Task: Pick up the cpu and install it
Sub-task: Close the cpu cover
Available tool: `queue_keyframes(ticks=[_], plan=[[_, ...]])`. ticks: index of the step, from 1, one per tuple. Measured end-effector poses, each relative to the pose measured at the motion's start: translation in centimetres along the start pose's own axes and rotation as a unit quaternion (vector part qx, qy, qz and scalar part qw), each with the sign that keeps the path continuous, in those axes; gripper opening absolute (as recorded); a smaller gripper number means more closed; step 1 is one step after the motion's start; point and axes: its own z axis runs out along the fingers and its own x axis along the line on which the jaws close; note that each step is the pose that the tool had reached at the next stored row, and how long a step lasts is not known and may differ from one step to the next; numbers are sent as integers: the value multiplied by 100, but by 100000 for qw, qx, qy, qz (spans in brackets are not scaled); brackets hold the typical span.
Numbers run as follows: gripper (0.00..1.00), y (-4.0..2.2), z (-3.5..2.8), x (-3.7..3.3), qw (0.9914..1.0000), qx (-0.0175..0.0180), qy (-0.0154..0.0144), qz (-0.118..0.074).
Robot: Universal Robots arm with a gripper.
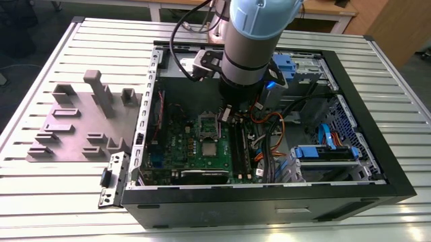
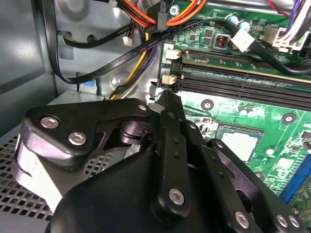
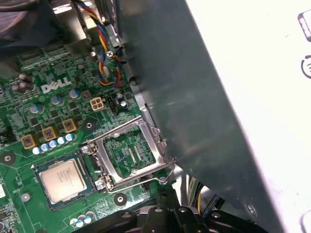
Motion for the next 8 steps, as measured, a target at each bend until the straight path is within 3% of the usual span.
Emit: queue_keyframes(ticks=[8], plan=[[11,9,43,-23,99991,149,-187,1345]])
